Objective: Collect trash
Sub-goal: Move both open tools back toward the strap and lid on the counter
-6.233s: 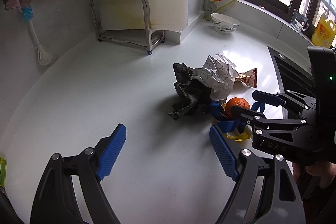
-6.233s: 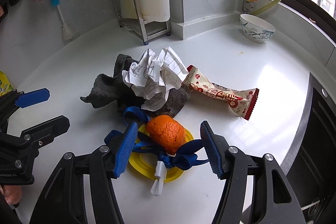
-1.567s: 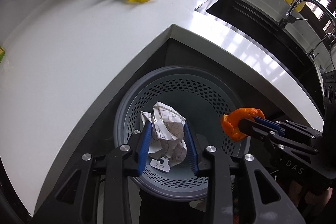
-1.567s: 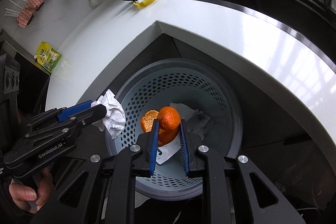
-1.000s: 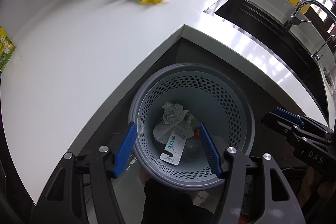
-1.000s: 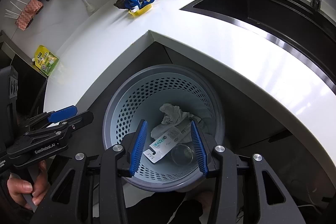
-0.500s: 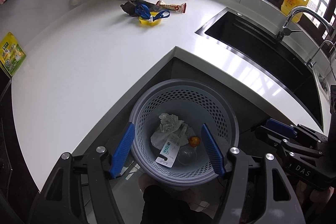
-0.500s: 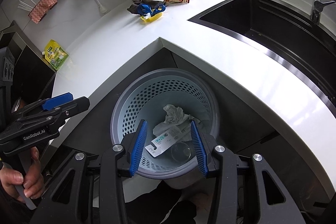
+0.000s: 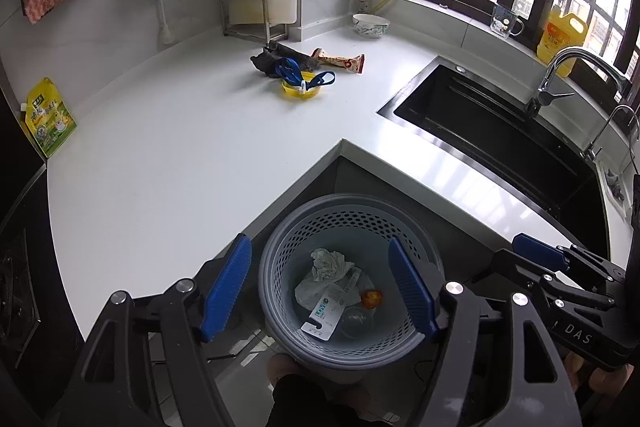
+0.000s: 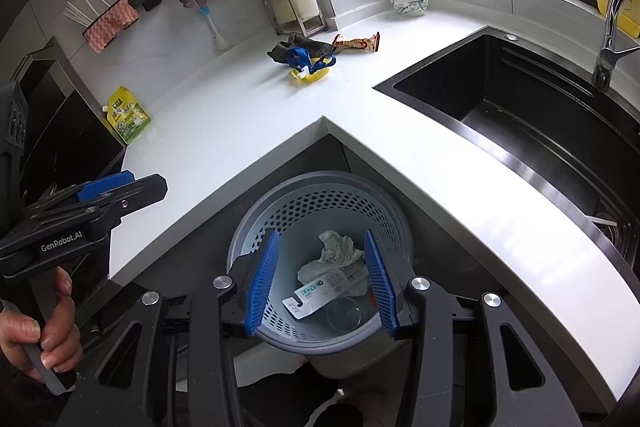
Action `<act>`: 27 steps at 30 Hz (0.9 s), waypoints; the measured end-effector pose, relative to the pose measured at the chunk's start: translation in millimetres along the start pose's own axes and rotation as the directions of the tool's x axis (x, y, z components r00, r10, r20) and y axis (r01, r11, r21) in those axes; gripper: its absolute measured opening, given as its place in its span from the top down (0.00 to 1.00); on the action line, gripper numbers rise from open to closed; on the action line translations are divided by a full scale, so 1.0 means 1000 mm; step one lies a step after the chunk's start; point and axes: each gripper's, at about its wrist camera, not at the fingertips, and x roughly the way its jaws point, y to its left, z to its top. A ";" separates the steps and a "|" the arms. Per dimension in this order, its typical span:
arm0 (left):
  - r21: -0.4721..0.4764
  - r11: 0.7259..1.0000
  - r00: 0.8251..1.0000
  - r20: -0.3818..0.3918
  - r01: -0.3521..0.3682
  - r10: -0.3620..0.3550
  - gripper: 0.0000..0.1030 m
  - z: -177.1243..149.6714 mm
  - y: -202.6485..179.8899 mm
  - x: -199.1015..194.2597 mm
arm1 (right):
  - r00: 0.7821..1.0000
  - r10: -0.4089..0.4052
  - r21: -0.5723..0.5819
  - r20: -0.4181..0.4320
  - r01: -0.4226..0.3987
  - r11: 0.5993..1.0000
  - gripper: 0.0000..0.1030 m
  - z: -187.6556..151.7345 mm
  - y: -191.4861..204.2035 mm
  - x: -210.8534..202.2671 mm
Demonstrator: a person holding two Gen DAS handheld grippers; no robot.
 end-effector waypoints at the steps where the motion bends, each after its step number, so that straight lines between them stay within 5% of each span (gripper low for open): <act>1: -0.003 1.000 1.000 0.007 -0.004 0.004 0.29 0.001 0.002 -0.002 | 1.000 0.000 -0.003 0.005 0.000 1.000 0.57 0.003 0.000 0.000; 13: -0.022 1.000 0.999 0.033 -0.020 0.021 0.24 0.044 0.047 0.018 | 0.999 -0.036 0.031 0.030 0.035 0.999 0.54 0.051 0.005 0.041; 27: 0.019 1.000 1.000 0.021 0.014 -0.014 0.21 0.143 0.108 0.116 | 0.991 -0.130 0.051 0.043 0.128 0.990 0.51 0.150 0.019 0.142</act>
